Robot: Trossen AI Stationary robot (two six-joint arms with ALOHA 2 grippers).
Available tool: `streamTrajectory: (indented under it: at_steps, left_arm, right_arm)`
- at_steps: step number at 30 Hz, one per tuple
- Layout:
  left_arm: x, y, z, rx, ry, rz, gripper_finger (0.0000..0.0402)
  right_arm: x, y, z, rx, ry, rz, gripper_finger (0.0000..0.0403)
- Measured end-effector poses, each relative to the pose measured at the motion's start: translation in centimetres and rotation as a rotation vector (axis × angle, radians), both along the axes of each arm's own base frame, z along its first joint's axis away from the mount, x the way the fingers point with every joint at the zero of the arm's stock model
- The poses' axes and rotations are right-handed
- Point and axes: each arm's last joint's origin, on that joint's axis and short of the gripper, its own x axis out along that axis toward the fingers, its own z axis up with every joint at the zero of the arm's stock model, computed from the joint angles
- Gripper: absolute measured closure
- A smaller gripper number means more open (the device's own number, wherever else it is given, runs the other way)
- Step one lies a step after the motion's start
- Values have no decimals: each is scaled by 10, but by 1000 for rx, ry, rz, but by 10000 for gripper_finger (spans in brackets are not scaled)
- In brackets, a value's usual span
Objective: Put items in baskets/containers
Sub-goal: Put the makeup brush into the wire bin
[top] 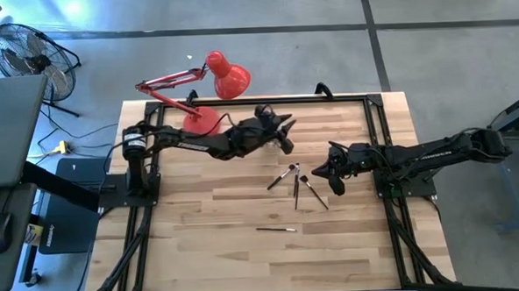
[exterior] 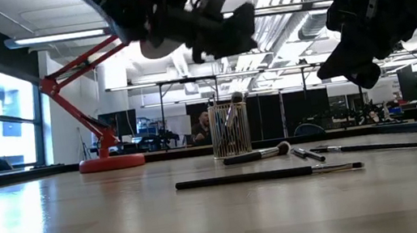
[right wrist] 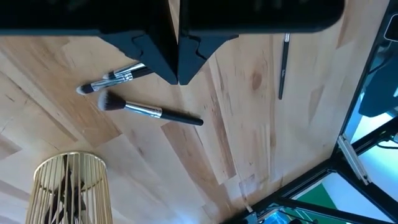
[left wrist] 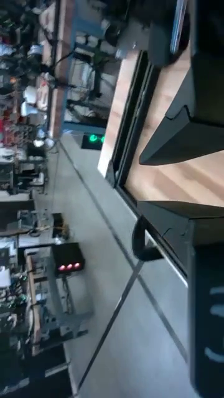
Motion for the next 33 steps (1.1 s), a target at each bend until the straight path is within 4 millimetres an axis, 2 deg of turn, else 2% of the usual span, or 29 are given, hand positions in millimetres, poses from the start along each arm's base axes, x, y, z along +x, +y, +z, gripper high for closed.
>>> streamTrajectory:
  at_steps: [4,7,11,14,19,22,27,29,33]
  left_arm:
    - [14,-16,20,-22,125,-41,300]
    - [21,-32,42,-41,271,-81,300]
    - [17,-50,71,-107,461,-104,300]
    - [9,-56,79,-195,537,-81,300]
    - [-3,-58,66,-348,653,-20,300]
    - [-16,-63,54,-427,806,-28,301]
    - [-27,-79,12,-462,967,-65,325]
    - [-33,-87,-4,-490,988,-112,341]
    - [-58,-101,-13,-519,945,-140,373]
  right_arm:
    - [0,0,-1,6,11,-1,401]
    - [0,0,-1,4,11,-9,397]
    - [0,-2,-1,-18,11,-56,396]
    - [-1,-3,-1,-40,12,-99,399]
    - [-1,-5,-1,-58,12,-147,402]
    - [-1,-5,-1,1,6,-178,402]
    - [0,0,0,38,-5,-225,402]
    - [1,3,2,54,-13,-258,402]
    - [9,12,16,55,-31,-294,403]
